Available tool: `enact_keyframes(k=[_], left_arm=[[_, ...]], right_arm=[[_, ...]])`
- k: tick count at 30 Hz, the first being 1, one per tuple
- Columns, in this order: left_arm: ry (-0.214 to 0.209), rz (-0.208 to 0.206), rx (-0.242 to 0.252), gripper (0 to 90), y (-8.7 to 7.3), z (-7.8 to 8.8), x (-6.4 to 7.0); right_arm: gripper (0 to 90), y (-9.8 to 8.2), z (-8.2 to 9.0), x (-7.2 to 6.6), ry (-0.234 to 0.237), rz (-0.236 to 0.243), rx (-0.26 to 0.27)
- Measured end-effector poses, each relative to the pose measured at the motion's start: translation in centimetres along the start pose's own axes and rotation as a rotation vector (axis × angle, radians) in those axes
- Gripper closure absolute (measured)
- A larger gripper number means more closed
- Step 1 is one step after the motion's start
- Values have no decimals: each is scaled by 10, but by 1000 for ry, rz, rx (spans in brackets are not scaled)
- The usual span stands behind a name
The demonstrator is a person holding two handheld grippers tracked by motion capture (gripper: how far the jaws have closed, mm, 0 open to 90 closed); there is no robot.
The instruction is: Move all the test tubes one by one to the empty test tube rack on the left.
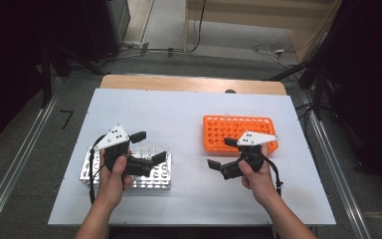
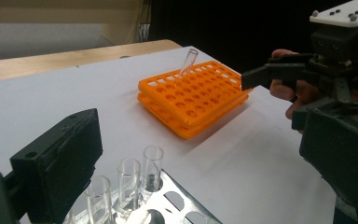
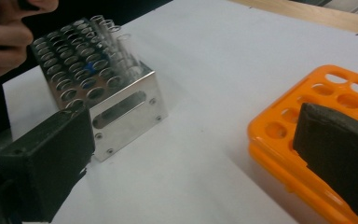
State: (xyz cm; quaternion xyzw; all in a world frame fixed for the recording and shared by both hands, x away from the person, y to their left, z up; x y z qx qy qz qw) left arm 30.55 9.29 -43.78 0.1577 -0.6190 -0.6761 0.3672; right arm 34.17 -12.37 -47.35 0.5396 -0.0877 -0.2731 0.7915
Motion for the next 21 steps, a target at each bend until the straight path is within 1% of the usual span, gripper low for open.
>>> enact_keyframes(k=[7,9,11,14,16,18,20,21], left_arm=[[-16,-20,-4,0,-1,-2,4],[-20,-20,-5,0,-1,-2,5],[-22,-23,-10,0,-2,-3,6],[-25,-24,-9,0,-2,-3,6],[-25,-23,-10,0,-2,-3,6],[-25,-23,-10,0,-2,-2,6],[-28,-23,-10,0,-2,-2,6],[-31,-25,-11,0,-2,-3,6]], right_arm=[[0,6,0,26,-61,-29,25],[0,8,-2,33,-72,-46,33],[0,9,-4,40,-92,-58,31],[0,11,-9,51,-137,-55,22],[34,13,-13,58,-156,-61,25],[48,13,-18,66,-161,-80,13],[80,12,-22,77,-196,-107,8],[121,11,-24,82,-215,-124,-1]])
Point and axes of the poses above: each handheld gripper's, and its own axes: z roughly backward along the jaws, y roughly out of its top, x roughly to its right, the point moved 9 cm from there along -z, roughly forward along the jaws, and after that the axes turned 6 degrees about x, right-handed, at the moved point
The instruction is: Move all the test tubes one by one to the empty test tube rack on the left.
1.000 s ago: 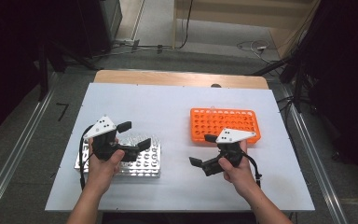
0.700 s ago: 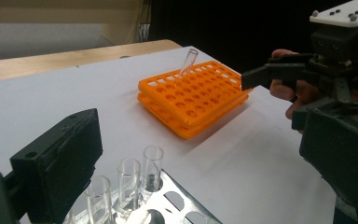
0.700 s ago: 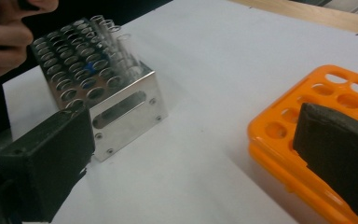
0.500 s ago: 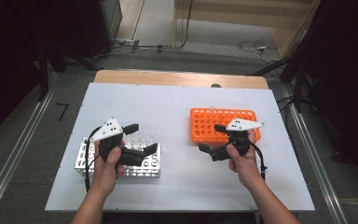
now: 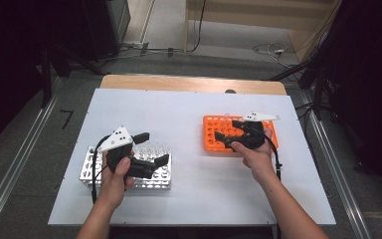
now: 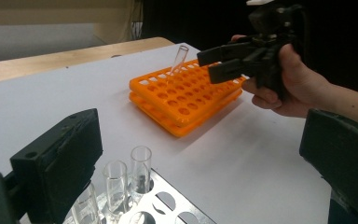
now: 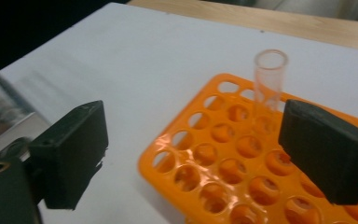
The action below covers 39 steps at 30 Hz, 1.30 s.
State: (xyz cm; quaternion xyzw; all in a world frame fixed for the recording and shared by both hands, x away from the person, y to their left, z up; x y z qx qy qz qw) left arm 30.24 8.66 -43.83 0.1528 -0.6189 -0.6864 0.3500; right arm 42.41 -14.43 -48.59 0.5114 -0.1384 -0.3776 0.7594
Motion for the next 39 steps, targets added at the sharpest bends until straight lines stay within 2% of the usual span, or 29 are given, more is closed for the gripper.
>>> enact_keyframes(k=[2,6,9,15,20,27,32,39], left_arm=[[-5,-4,-4,0,0,0,1],[-13,-7,-11,0,-1,-1,2],[-15,-7,-13,0,-1,-2,3],[-15,-8,-14,0,-2,-2,2],[-18,-10,-20,0,-3,-3,3],[-18,-10,-22,0,-3,-3,3],[-19,-9,-26,0,-5,-4,4],[-20,-10,-23,0,-4,-4,3]], right_arm=[[207,-1,-6,8,-51,-6,-13],[342,-4,-17,21,-123,-19,-34],[434,-5,-23,27,-144,-27,-38],[529,-10,-33,34,-188,-53,-61],[578,-12,-37,34,-213,-35,-69],[727,-12,-38,38,-273,-11,-57],[739,-12,-37,38,-279,0,-50],[742,3,-23,34,-247,0,30]])
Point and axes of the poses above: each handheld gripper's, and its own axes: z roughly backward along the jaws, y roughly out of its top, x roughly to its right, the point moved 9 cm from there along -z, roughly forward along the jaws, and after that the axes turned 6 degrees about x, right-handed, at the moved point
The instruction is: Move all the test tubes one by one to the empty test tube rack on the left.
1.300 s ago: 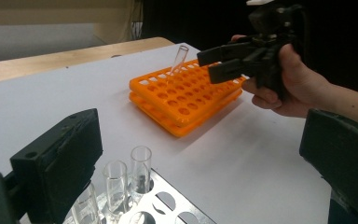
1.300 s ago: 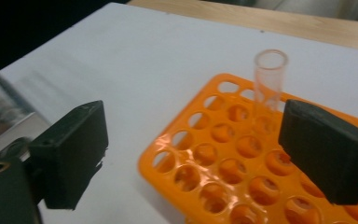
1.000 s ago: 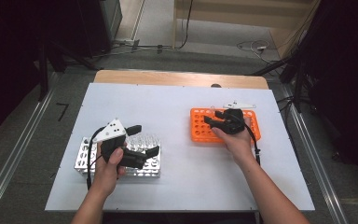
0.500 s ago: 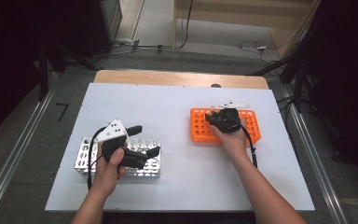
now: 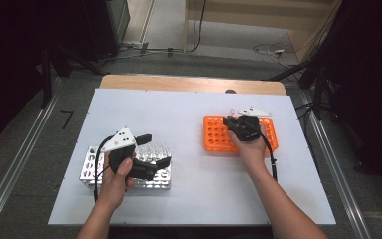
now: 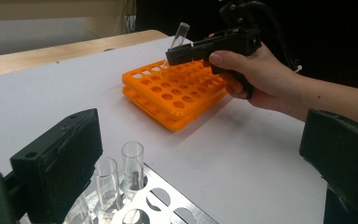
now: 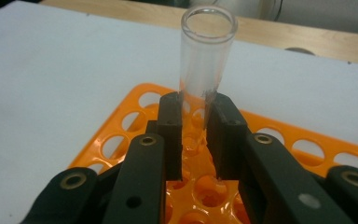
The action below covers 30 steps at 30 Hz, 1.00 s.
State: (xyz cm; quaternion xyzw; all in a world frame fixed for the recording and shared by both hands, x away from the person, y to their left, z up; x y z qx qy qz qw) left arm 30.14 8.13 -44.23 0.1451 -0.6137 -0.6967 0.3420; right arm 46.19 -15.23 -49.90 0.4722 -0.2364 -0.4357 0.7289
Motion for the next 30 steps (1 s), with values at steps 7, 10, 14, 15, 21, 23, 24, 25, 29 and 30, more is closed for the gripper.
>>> enact_keyframes(k=[7,10,14,15,21,23,24,25,29,30], left_arm=[[4,-3,9,0,2,0,1],[0,-4,8,0,2,-1,3],[-3,-13,5,0,1,-3,5],[-5,-12,7,0,1,-4,6],[-15,-21,-2,0,1,-6,10],[-21,-25,-1,0,1,-7,12],[-23,-28,-1,0,1,-7,13],[-29,-29,0,0,1,-8,14],[-43,-37,-3,0,0,-10,19],[-51,-39,-2,0,-1,-11,20]], right_arm=[[741,12,24,-6,51,9,53],[741,13,34,-12,68,27,64],[741,10,46,-21,105,52,67],[741,9,49,-24,115,56,65],[741,3,68,-41,171,88,69],[740,0,74,-47,189,93,70],[741,-1,77,-50,197,98,70],[741,-3,80,-52,204,102,68],[741,-7,91,-62,233,122,66],[741,-9,94,-65,242,124,62]])
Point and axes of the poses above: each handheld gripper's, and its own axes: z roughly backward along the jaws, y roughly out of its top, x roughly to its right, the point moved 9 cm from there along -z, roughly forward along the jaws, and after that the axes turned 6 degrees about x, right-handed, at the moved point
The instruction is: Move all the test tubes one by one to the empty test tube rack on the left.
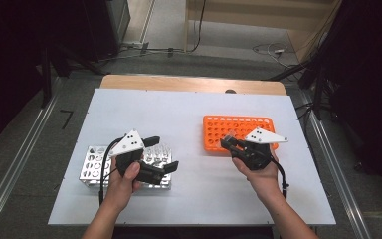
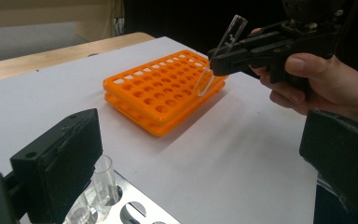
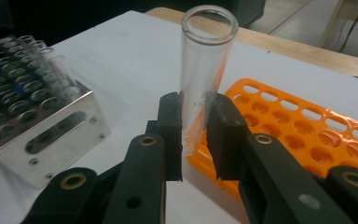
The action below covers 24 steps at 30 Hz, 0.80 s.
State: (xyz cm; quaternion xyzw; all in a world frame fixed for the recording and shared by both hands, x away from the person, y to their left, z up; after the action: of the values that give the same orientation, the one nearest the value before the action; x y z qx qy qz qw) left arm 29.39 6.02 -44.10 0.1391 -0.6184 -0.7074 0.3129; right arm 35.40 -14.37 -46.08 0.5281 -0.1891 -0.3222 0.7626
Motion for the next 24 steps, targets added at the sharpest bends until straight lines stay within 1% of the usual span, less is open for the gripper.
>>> enact_keyframes(k=[8,12,16,21,24], left_arm=[[-25,-19,-2,0,-1,-5,8],[-42,-25,-6,0,-3,-9,12],[-51,-26,-10,24,-4,-11,16],[-69,-32,-15,59,-5,-15,22],[-71,-32,-15,82,-5,-17,26]], right_arm=[[741,-4,9,-27,75,14,0],[741,-5,11,-39,118,34,-4],[741,-8,12,-48,157,42,-17],[741,-12,11,-55,184,60,-34],[741,-15,9,-60,197,66,-45]])
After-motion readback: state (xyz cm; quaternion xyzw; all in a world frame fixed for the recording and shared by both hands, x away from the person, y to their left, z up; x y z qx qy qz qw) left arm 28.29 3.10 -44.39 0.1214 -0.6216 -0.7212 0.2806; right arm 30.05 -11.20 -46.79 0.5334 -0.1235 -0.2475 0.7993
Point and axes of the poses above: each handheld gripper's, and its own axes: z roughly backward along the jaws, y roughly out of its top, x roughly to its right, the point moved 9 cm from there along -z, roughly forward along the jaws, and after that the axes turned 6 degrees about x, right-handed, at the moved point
